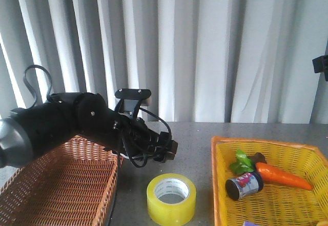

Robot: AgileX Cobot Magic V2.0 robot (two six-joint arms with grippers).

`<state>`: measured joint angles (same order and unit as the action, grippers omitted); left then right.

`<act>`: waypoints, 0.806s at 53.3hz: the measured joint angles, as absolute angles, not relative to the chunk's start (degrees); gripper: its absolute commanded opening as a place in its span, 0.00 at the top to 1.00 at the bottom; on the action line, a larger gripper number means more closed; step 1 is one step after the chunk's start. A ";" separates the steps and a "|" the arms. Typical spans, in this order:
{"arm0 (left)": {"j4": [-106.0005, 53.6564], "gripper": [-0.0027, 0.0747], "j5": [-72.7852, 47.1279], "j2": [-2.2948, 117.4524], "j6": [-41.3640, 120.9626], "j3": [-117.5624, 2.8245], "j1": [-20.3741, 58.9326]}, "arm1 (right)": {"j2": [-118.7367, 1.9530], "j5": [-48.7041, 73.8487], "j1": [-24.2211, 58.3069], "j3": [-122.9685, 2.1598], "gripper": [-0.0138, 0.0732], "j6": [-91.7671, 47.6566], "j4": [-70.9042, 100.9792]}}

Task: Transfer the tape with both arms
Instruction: 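Reach the left gripper to the tape roll and grasp its rim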

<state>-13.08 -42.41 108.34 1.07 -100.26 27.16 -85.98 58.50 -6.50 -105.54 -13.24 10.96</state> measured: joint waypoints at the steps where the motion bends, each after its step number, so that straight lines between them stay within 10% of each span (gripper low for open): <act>1: -12.84 0.22 -42.66 108.81 0.45 -100.34 27.21 | -85.98 58.50 -6.50 -105.54 0.85 -13.24 10.96; 43: -6.33 0.22 -45.87 119.30 -7.89 -101.81 27.27 | -85.98 58.55 -6.50 -105.54 0.85 -13.24 10.96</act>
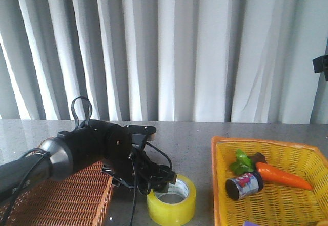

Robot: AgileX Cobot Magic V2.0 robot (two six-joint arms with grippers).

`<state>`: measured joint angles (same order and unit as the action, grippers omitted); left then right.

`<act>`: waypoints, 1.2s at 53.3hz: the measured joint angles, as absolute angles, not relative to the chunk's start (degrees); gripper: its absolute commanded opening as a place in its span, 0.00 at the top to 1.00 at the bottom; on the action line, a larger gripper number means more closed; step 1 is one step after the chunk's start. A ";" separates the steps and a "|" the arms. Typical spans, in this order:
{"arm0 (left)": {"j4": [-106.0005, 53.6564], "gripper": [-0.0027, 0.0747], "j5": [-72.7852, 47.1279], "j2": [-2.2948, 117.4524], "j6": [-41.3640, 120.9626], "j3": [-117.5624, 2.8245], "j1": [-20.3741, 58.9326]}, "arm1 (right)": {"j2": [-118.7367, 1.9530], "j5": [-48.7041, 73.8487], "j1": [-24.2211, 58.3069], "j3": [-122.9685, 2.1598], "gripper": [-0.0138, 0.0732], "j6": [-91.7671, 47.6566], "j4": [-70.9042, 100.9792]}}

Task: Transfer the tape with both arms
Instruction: 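Reach the left gripper to the tape roll and grasp its rim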

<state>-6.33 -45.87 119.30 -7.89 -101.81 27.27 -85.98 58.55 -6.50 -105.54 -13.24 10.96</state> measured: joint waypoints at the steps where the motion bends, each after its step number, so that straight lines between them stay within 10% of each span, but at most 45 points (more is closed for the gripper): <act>1: -6.28 0.22 -45.87 119.36 -7.95 -101.80 27.27 | -85.98 58.55 -6.50 -105.54 0.85 -13.24 10.96; 25: -6.16 0.27 -44.07 121.85 -9.08 -101.91 27.94 | -85.98 58.67 -6.50 -105.54 0.85 -13.24 10.96; 64: -5.72 0.97 -43.24 121.85 -9.85 -101.91 27.94 | -85.98 58.67 -6.50 -105.54 0.85 -13.29 10.96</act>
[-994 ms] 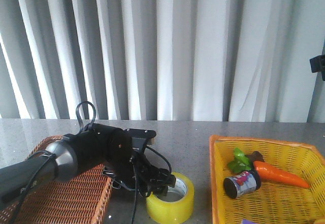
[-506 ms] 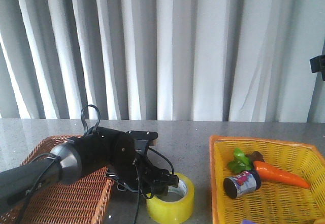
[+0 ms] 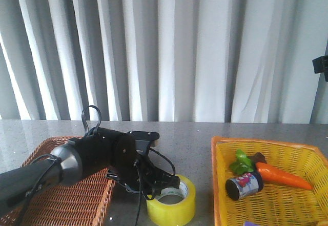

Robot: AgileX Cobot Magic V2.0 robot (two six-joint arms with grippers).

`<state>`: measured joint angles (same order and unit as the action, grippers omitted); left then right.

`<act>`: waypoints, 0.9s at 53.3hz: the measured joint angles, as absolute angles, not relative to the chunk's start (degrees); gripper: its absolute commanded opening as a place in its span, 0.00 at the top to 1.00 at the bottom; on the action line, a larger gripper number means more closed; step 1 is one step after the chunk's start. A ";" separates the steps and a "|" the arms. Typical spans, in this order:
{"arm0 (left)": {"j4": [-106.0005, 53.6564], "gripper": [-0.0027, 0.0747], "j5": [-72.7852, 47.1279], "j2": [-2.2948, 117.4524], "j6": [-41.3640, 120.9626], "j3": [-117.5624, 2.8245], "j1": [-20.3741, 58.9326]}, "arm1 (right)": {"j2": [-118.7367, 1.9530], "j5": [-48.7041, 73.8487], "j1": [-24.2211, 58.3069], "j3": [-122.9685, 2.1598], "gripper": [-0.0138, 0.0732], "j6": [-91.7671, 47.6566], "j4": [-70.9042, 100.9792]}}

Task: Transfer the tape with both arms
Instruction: 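Reach the left gripper to the tape roll and grasp its rim, then lift the tape roll with the left gripper and carry it over the wicker basket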

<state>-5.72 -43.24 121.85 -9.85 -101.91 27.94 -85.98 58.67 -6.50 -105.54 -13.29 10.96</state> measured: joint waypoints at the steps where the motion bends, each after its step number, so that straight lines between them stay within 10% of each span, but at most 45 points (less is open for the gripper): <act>1: -5.72 0.98 -43.24 121.85 -9.85 -101.91 27.94 | -85.98 58.67 -6.50 -105.54 0.85 -13.29 10.96; 48: -5.45 0.97 -41.95 109.61 -4.71 -108.58 27.94 | -85.98 58.67 -6.50 -105.54 0.85 -13.29 10.96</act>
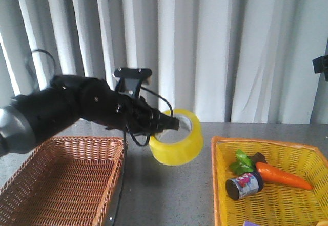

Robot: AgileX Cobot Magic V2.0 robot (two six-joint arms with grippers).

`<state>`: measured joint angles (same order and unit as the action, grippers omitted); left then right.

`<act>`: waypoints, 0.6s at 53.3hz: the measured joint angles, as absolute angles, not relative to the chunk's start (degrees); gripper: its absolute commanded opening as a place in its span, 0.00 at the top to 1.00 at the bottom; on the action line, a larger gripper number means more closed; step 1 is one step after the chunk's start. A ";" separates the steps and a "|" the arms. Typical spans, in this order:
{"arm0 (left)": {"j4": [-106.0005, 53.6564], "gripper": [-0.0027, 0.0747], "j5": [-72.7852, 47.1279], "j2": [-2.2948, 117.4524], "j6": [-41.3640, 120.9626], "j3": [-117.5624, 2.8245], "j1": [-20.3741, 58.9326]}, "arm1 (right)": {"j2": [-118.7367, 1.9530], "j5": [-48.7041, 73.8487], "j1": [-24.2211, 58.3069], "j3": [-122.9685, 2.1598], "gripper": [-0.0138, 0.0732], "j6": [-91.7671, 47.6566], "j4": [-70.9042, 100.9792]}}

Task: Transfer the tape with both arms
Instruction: 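Lift the tape roll with the left gripper and carry it over the wicker basket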

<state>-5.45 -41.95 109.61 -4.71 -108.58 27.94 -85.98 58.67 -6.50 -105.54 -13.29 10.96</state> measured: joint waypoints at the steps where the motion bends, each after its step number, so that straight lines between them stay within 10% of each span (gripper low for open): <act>1: -5.21 0.97 -42.28 108.84 -4.71 -108.98 27.94 | -85.98 58.67 -6.50 -105.54 0.85 -13.29 10.96; 32: 11.04 0.97 -61.57 101.13 -19.97 -110.43 14.02 | -85.98 58.67 -6.50 -105.54 0.85 -13.29 10.96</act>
